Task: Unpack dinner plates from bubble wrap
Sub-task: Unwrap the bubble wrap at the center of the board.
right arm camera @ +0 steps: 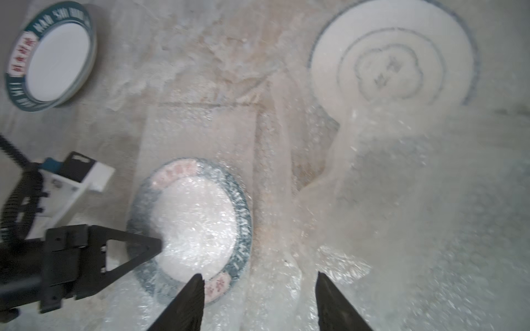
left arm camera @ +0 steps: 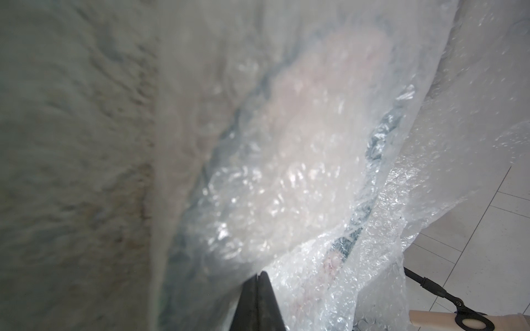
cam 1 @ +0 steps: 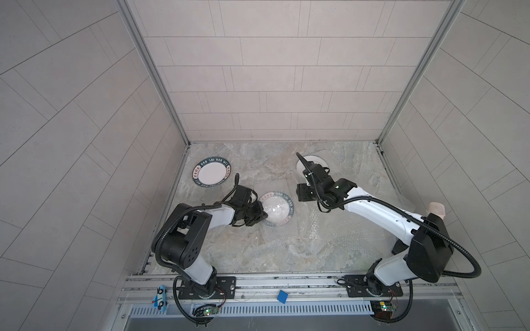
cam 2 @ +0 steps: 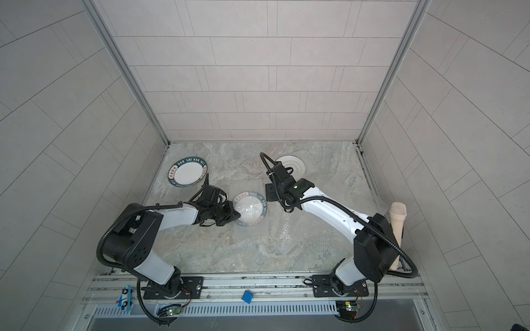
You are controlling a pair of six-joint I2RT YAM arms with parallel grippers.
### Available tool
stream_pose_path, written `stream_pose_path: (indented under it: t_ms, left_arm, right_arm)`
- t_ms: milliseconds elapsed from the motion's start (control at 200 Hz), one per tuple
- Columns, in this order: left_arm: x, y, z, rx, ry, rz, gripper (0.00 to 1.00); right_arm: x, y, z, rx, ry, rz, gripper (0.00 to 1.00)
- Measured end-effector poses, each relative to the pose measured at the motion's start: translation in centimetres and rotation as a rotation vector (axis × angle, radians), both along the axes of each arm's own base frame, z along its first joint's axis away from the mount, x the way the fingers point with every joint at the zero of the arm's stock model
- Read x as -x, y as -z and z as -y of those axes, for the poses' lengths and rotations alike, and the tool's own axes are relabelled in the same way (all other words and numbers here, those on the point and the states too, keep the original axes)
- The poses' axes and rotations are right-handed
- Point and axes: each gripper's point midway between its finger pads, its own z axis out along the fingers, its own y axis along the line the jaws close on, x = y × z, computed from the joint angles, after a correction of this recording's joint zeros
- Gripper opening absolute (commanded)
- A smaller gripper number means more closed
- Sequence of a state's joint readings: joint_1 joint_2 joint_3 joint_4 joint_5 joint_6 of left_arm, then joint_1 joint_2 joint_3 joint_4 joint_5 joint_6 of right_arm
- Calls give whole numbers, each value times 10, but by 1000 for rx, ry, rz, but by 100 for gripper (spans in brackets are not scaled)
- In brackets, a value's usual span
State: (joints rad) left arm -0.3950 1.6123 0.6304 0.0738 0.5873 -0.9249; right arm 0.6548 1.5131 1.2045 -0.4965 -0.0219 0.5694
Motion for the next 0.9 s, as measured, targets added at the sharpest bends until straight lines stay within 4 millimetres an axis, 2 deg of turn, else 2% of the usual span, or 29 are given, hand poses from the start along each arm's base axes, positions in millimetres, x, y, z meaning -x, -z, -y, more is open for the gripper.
stream_pose_path:
  t_ms: [85, 170, 280, 365, 585, 690, 901]
  left_arm:
    - [0, 0, 0, 2, 1, 1, 0]
    - [0, 0, 1, 3, 2, 1, 0]
    - [0, 0, 1, 4, 2, 2, 0]
    - [0, 0, 1, 4, 2, 1, 0]
    - [-1, 0, 1, 6, 4, 1, 0]
    - [-1, 0, 2, 10, 7, -1, 0]
    - [-2, 0, 3, 14, 9, 2, 0]
  right_arm:
    - [-10, 9, -21, -14, -62, -47, 48]
    - [-18, 46, -37, -19, -110, -137, 48]
    - [-8, 99, -31, 32, -125, -270, 47]
    - [-4, 118, -26, 54, -128, -325, 46]
    - [-6, 125, -27, 27, -135, -344, 42]
    - [-7, 126, -31, 0, -149, -348, 32]
    - [-9, 136, -26, -29, -145, -369, 31]
